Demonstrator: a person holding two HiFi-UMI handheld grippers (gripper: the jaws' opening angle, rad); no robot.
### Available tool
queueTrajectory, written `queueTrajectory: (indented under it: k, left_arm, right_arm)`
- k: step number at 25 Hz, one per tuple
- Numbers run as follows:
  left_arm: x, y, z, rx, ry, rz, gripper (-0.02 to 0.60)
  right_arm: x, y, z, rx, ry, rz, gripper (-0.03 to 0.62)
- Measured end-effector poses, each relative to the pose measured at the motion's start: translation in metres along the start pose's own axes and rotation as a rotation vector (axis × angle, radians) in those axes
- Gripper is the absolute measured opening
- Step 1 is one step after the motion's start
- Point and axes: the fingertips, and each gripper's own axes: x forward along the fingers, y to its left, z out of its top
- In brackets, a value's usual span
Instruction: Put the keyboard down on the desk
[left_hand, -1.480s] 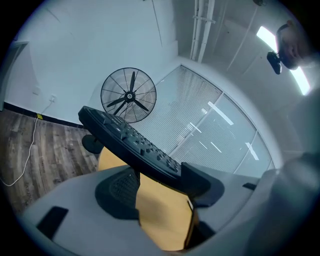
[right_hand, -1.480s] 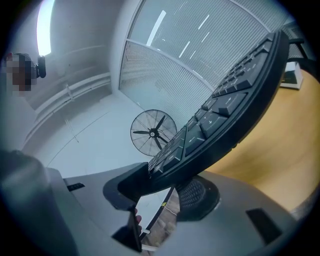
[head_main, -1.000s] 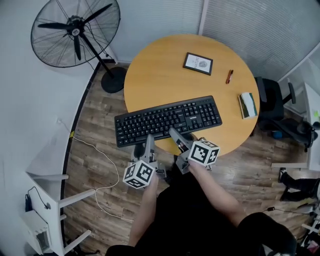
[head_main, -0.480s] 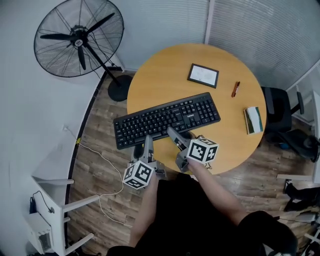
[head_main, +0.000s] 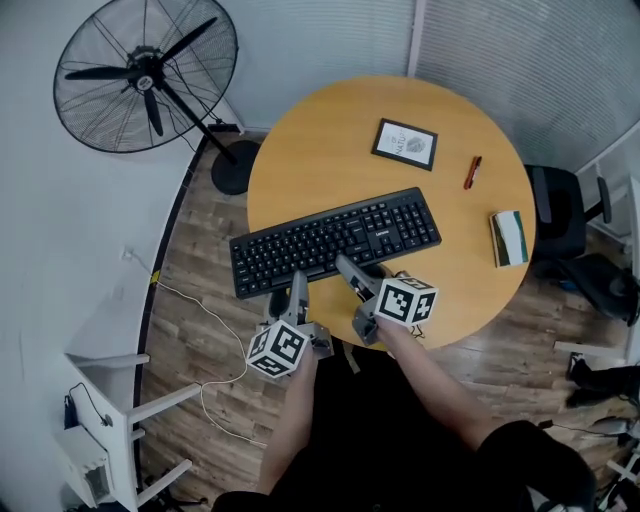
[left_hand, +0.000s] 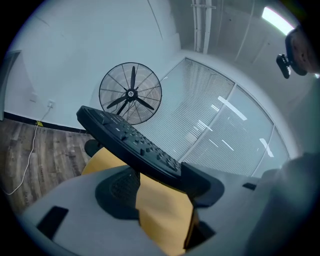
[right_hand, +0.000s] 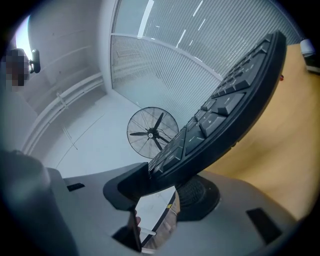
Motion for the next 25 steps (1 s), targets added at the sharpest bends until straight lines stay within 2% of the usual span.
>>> queueTrajectory:
  k: [9, 25]
  left_arm:
    - [0.037, 0.017, -0.01, -0.039, 0.06, -0.006, 0.236]
    - [0.116, 0.065, -0.027, -0.092, 0.224, -0.013, 0.236]
  right_arm:
    - [0.022, -0.028, 0.006, 0.012, 0.018, -0.066, 0.167]
    - [0.079, -0.089, 0.01, 0.076, 0.035, -0.195, 0.169]
